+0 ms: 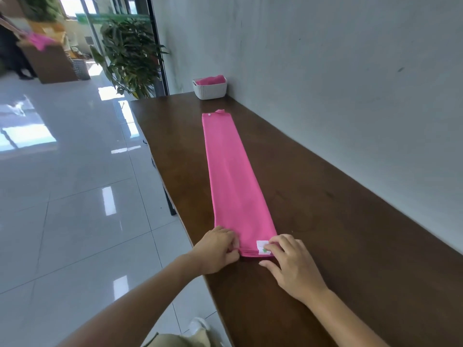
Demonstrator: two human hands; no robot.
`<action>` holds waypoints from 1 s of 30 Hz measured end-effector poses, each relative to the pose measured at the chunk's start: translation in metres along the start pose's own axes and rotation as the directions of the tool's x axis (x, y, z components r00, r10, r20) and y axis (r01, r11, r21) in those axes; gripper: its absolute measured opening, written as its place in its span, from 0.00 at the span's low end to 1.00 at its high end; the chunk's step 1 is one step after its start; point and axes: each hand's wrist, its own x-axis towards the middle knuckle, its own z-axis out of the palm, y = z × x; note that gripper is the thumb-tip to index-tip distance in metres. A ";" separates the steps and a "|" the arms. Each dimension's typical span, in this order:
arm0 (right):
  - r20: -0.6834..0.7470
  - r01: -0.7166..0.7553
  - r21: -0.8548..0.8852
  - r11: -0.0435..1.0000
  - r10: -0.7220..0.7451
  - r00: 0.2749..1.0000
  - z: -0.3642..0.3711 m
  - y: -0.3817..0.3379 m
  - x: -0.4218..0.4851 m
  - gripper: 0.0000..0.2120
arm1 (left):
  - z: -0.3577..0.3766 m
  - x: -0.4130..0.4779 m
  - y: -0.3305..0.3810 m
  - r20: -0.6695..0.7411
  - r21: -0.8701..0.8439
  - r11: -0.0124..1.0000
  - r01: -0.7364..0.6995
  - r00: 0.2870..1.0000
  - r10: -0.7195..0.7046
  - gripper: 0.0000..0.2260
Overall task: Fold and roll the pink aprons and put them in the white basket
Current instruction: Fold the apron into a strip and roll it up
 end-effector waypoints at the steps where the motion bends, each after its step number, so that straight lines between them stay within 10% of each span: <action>1: 0.007 0.006 -0.001 1.000 -0.006 1.000 -0.001 0.001 0.001 0.18 | -0.003 0.002 0.000 0.029 -0.010 1.000 0.005 1.000 -0.004 0.06; 10: 0.013 0.077 -0.120 0.990 -0.076 0.997 0.005 -0.001 0.011 0.08 | -0.008 0.004 0.001 0.091 -0.051 0.998 0.020 0.996 -0.015 0.05; 19: 0.010 -0.212 0.162 0.964 0.214 0.977 0.002 -0.006 0.018 0.06 | 0.034 -0.026 0.001 -0.290 0.163 0.987 -0.011 0.955 0.058 0.13; 30: 0.207 -0.446 0.183 0.876 0.409 0.889 -0.009 -0.006 0.029 0.06 | 0.023 -0.021 -0.001 -0.284 -0.176 0.947 0.268 0.908 -0.309 0.11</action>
